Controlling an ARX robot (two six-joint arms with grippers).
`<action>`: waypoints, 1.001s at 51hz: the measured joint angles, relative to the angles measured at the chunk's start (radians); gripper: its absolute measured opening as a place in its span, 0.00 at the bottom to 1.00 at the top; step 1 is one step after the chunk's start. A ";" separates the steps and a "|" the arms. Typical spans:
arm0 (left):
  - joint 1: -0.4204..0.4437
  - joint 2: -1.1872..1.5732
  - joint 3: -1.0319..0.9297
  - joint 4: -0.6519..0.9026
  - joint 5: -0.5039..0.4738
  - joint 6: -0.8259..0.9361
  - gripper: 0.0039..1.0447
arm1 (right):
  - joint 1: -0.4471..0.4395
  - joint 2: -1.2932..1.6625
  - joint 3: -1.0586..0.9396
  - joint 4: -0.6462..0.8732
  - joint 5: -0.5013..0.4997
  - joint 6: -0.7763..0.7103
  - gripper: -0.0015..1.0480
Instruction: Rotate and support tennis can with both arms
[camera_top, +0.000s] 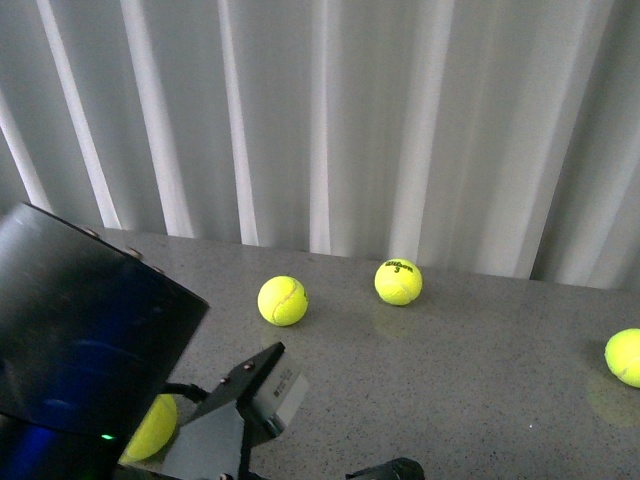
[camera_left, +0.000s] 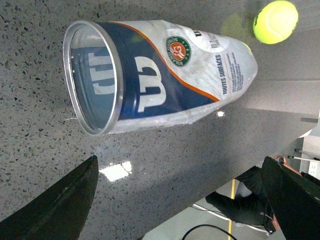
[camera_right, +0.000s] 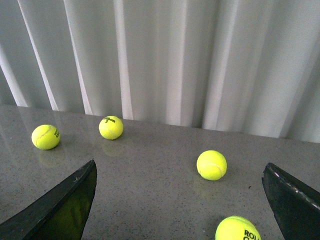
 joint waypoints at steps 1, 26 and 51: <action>-0.003 0.018 0.006 0.011 0.000 -0.010 0.94 | 0.000 0.000 0.000 0.000 0.000 0.000 0.93; 0.003 0.176 0.103 0.039 -0.066 -0.034 0.94 | 0.000 0.000 0.000 0.000 0.000 0.000 0.93; -0.098 0.249 0.127 0.138 -0.068 -0.092 0.94 | 0.000 0.000 0.000 0.000 0.000 0.000 0.93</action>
